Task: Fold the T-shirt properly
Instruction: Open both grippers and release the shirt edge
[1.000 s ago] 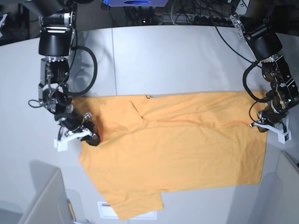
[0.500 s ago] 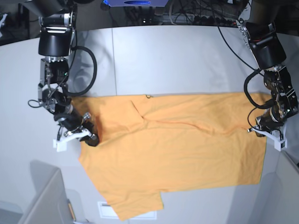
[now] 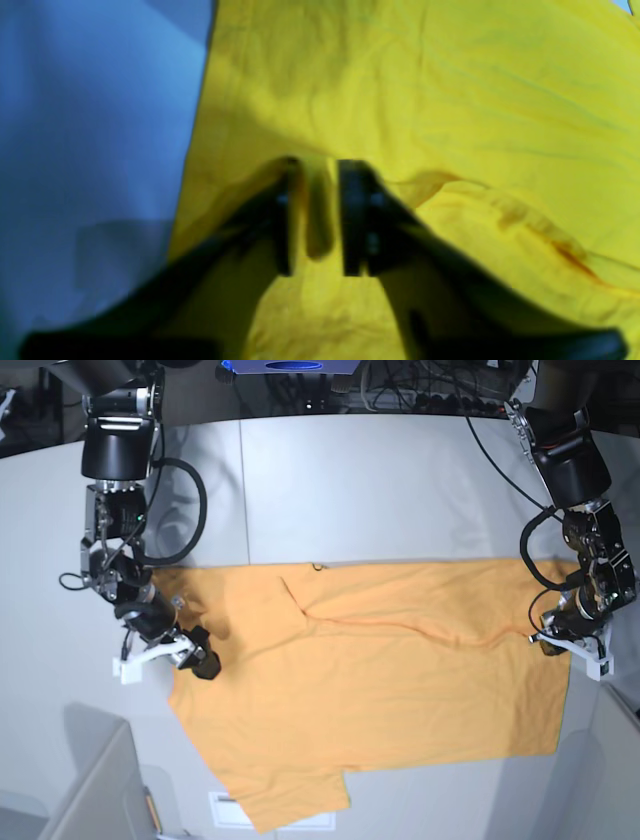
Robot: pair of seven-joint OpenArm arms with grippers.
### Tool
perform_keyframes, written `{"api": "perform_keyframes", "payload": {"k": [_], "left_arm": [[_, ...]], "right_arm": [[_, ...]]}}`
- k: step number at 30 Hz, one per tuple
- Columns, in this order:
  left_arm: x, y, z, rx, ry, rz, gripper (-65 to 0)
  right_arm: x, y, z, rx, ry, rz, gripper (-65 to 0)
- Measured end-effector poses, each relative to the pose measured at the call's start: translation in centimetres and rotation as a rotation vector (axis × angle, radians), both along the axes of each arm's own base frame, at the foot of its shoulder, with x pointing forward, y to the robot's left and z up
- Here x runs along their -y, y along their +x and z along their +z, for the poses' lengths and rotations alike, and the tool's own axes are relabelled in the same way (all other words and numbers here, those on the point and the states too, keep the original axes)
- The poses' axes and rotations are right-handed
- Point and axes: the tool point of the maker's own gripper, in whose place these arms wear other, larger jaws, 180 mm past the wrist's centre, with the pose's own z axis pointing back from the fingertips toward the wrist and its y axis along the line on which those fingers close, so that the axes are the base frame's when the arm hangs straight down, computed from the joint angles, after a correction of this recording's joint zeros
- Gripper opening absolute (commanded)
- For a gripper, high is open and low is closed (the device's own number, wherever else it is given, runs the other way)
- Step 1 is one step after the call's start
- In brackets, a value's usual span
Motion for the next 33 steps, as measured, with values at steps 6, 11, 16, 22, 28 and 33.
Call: {"api": "perform_keyframes", "payload": {"k": [6, 11, 16, 22, 28, 33], "left_arm": [[0.0, 1.6, 1.9, 0.057, -0.004, 0.001, -18.3], [-3.5, -0.1, 5.1, 0.162, -0.007, 0.124, -17.8], [-4.9, -6.1, 5.2, 0.123, 0.046, 0.196, -17.8], [-4.2, -12.2, 3.2, 0.024, 0.11, 0.18, -22.9], [-4.9, -15.2, 2.2, -0.028, 0.126, 0.203, -61.2], [-6.2, -17.3, 0.9, -0.079, 0.117, 0.255, -65.0]], "right_arm": [[2.4, 0.7, 1.1, 0.058, 0.026, -0.113, -47.6], [6.4, -2.5, 1.9, 0.093, 0.012, -0.238, -54.8], [6.8, -5.9, 3.4, 0.133, 0.028, -0.297, -61.1], [7.5, -10.9, 1.9, 0.051, -0.025, -0.328, -62.3], [5.5, -13.7, 0.4, -0.045, 0.092, -0.277, -41.3], [4.1, -15.5, -0.9, -0.104, 0.139, -0.268, -18.3]]}}
